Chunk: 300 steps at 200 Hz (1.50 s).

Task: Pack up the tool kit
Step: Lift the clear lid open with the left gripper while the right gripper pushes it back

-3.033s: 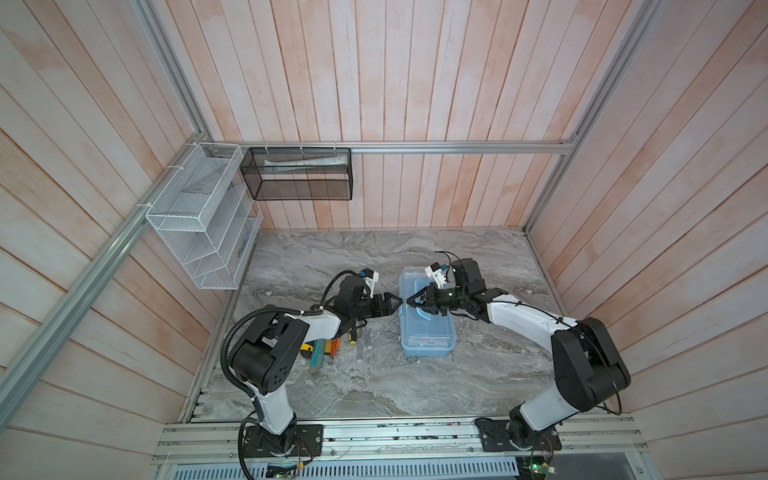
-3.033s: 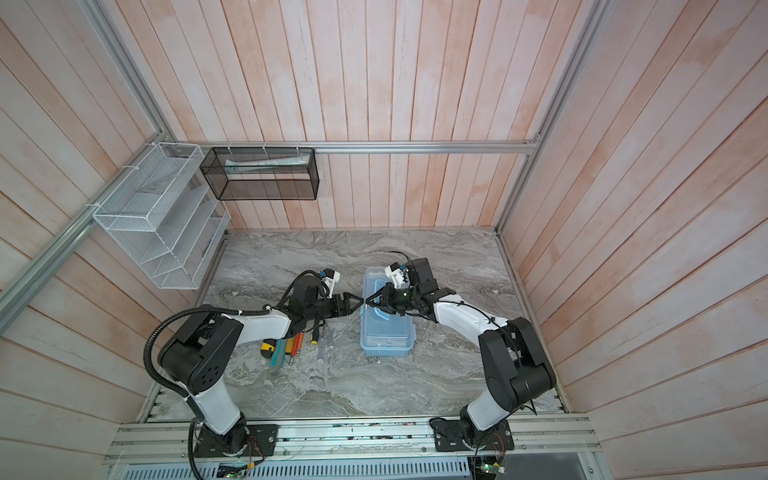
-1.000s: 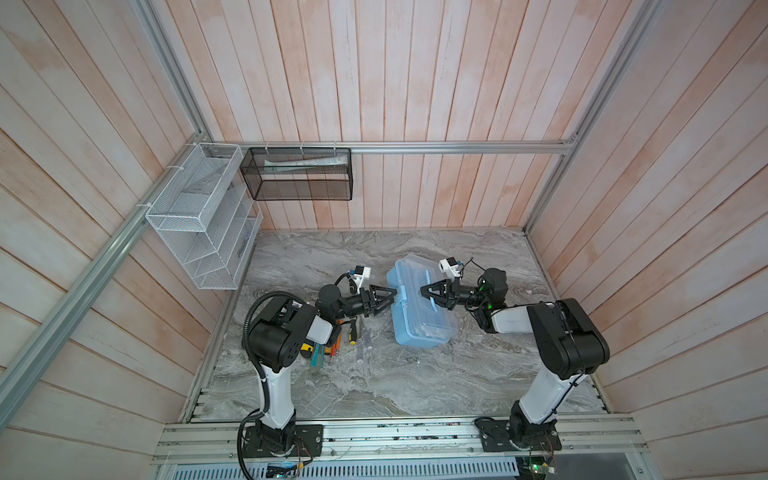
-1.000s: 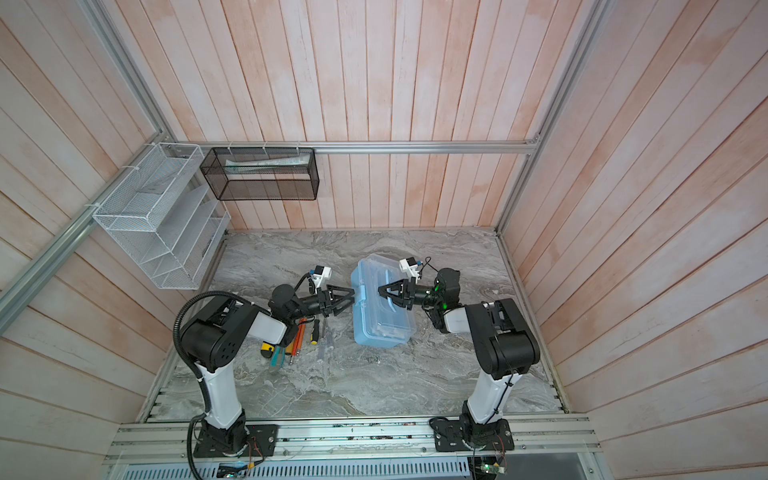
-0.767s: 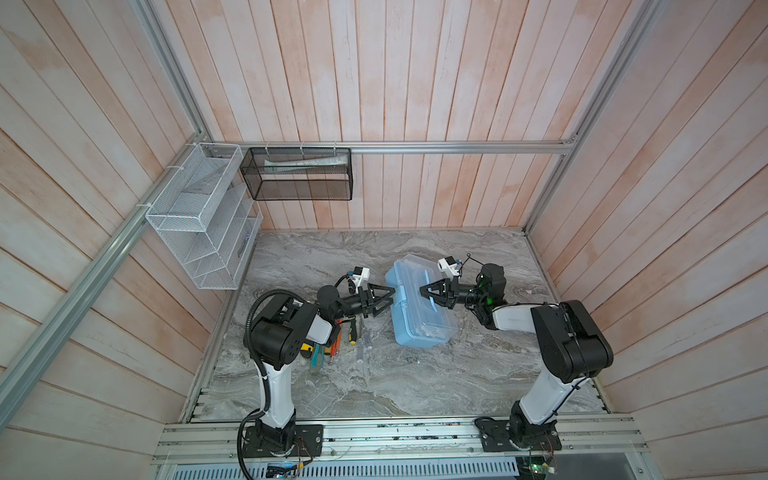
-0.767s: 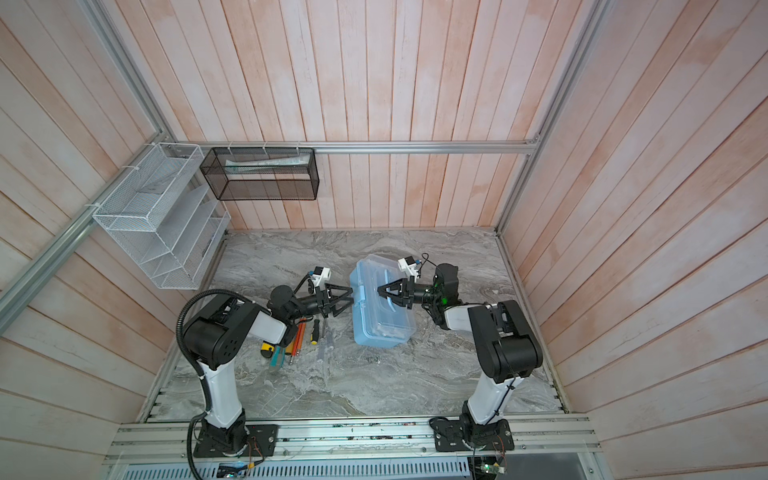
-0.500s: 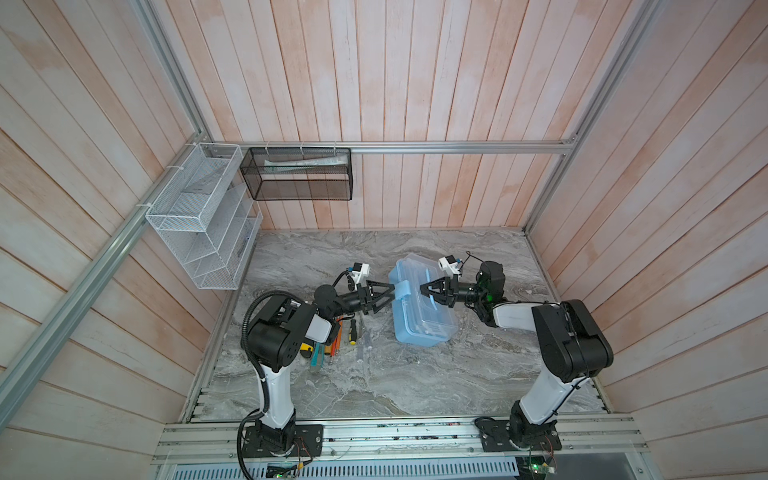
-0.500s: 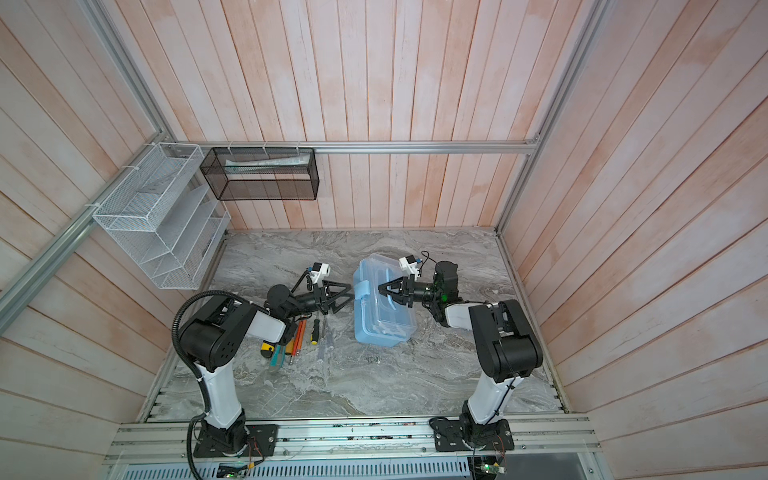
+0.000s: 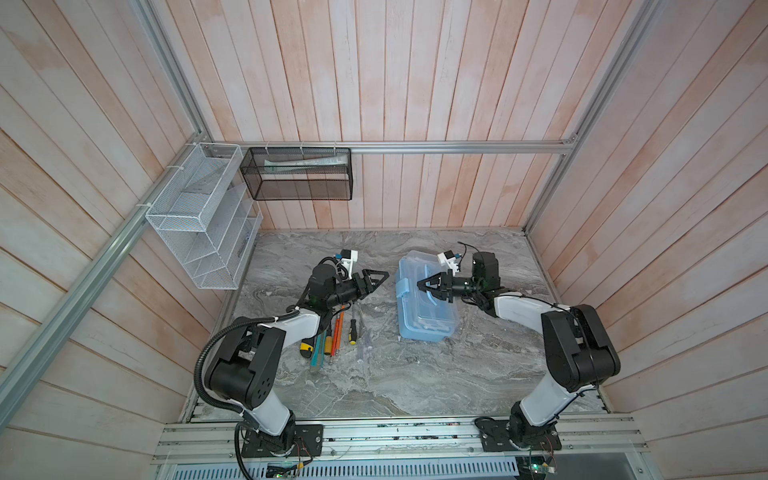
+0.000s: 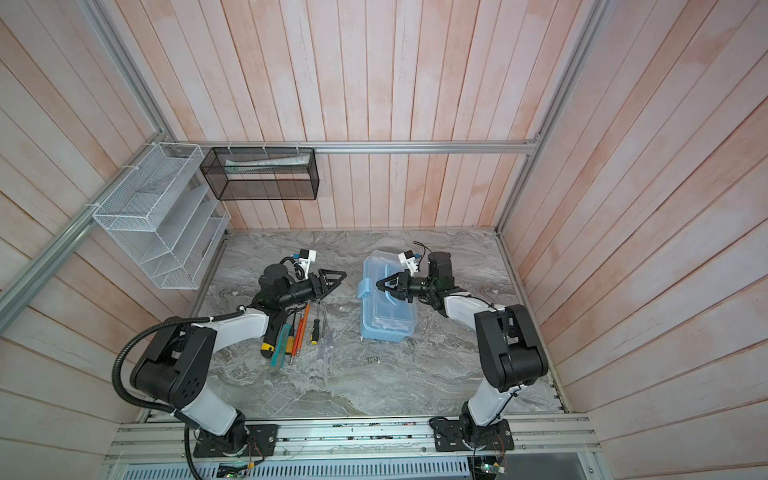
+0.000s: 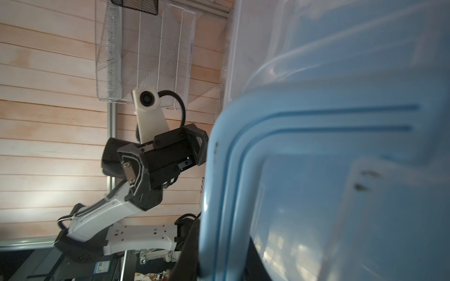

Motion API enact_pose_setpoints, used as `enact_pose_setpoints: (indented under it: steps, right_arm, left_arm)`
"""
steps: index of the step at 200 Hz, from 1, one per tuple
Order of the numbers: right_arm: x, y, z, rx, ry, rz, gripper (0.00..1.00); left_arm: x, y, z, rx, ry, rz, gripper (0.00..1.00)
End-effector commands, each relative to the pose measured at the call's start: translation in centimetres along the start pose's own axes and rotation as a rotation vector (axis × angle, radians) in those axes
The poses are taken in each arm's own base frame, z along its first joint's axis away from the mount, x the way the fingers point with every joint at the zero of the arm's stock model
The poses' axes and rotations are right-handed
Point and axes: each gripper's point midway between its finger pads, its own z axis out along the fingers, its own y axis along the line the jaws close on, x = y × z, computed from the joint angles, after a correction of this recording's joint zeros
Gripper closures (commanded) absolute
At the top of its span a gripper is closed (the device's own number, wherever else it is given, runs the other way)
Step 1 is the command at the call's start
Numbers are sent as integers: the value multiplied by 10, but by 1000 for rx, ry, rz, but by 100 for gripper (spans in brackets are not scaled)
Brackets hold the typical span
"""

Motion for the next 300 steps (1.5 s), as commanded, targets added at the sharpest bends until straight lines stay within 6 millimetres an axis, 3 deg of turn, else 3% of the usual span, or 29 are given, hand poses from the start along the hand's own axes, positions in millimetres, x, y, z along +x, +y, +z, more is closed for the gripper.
enact_pose_setpoints:
  steps: [1, 22, 39, 77, 110, 142, 251, 264, 287, 300]
  right_arm:
    - [8, -29, 15, 248, 30, -174, 100]
    - [6, -25, 15, 297, 22, -185, 100]
    - [2, -13, 9, 237, 4, -161, 100]
    - [2, 39, -7, -113, -5, -130, 100]
    - [11, 59, -17, -253, 29, -108, 100]
    - [21, 64, -20, -303, 61, -82, 100]
    - [34, 51, -11, -278, 96, -59, 100]
    - [30, 46, -10, -230, 82, -80, 80]
    - [21, 43, -14, -149, 37, -121, 53]
    - [15, 46, -20, -123, 3, -141, 44]
  left_arm:
    - [12, 36, -4, -179, 34, 39, 20]
    - [17, 36, -1, -173, 46, 27, 20]
    - [16, 32, 1, -164, 49, 32, 20]
    - [13, 6, 10, -63, 60, 54, 17]
    - [14, -14, 19, 24, 85, 63, 11]
    - [15, -32, 28, 123, 110, 51, 11]
    - [24, -46, 57, 240, 167, 34, 11]
    - [23, -49, 59, 245, 168, 37, 11]
    - [19, -56, 61, 250, 163, 47, 11]
    - [15, -61, 61, 252, 160, 55, 11]
